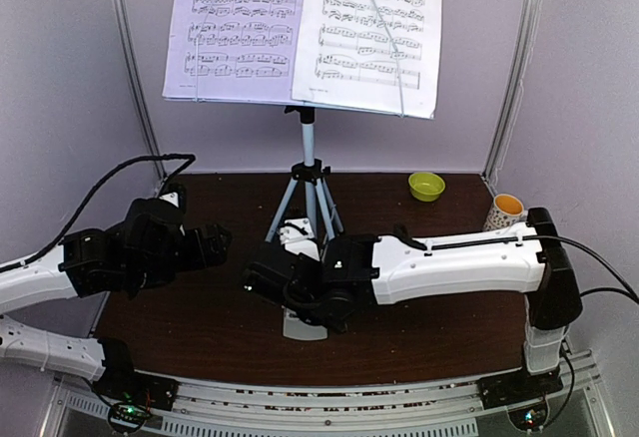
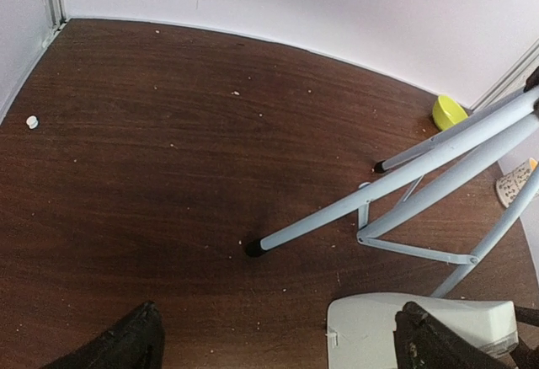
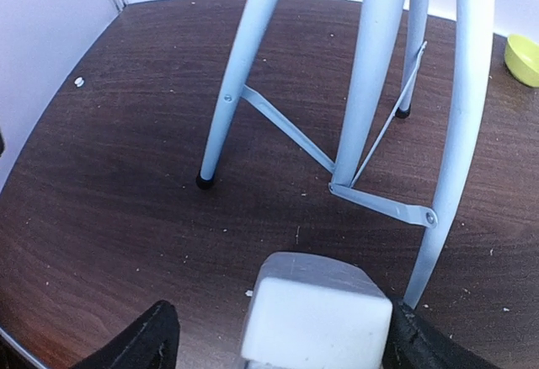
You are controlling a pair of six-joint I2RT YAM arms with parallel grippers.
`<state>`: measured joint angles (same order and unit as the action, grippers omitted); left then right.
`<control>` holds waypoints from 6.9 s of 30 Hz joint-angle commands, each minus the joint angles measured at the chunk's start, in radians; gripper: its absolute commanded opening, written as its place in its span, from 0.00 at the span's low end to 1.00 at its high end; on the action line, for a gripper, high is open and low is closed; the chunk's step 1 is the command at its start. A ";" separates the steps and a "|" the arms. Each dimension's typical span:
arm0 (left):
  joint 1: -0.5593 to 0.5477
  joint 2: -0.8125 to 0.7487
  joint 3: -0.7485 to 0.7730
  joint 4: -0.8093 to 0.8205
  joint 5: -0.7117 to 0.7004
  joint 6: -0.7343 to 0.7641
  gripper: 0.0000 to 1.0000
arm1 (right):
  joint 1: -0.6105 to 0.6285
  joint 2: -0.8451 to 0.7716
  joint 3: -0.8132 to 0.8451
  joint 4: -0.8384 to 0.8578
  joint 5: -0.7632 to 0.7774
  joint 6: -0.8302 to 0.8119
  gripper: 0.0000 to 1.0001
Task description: Set up the instrument practice props
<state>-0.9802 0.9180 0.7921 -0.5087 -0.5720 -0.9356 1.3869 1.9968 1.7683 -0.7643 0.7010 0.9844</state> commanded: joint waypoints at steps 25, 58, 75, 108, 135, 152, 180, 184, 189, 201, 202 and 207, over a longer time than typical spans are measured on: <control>0.024 0.026 -0.192 0.375 0.553 0.389 0.92 | -0.096 -0.458 -0.537 0.595 -0.300 -0.308 0.22; -0.392 0.011 -0.288 0.536 0.399 0.995 0.92 | -0.191 -0.989 -1.000 1.030 -1.014 -0.889 0.00; -0.521 0.248 -0.166 0.616 0.131 0.998 0.98 | -0.193 -0.995 -1.012 1.070 -0.828 -0.765 0.00; -0.424 0.266 -0.211 0.674 0.137 0.895 0.61 | -0.187 -0.920 -0.978 1.123 -0.759 -0.620 0.00; -0.373 0.197 -0.269 0.707 0.182 0.819 0.68 | -0.177 -0.868 -0.934 1.130 -0.612 -0.554 0.00; -0.431 0.304 -0.261 0.895 0.113 0.842 0.98 | -0.138 -0.845 -0.937 1.098 -0.353 -0.361 0.00; -0.431 0.369 -0.234 0.903 0.163 0.842 0.77 | -0.084 -0.833 -0.919 1.078 -0.186 -0.247 0.00; -0.431 0.367 -0.236 0.902 0.160 0.842 0.74 | -0.080 -0.829 -0.919 1.077 -0.190 -0.245 0.00; -0.431 0.363 -0.239 0.901 0.157 0.842 0.68 | -0.079 -0.827 -0.918 1.078 -0.190 -0.245 0.00; -0.421 0.270 -0.307 0.911 0.094 0.788 0.87 | -0.070 -0.785 -0.916 1.071 -0.192 -0.272 0.00; -0.413 0.237 -0.327 0.915 0.086 0.773 0.89 | -0.068 -0.770 -0.918 1.073 -0.189 -0.279 0.00; -0.372 0.015 -0.442 0.893 0.000 0.678 0.94 | -0.026 -0.680 -0.885 1.070 -0.163 -0.325 0.00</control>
<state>-1.3804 1.0641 0.4133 0.3511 -0.4789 -0.1696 1.3235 1.2789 0.8028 0.2062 0.4984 0.6933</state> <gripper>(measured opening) 0.926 0.508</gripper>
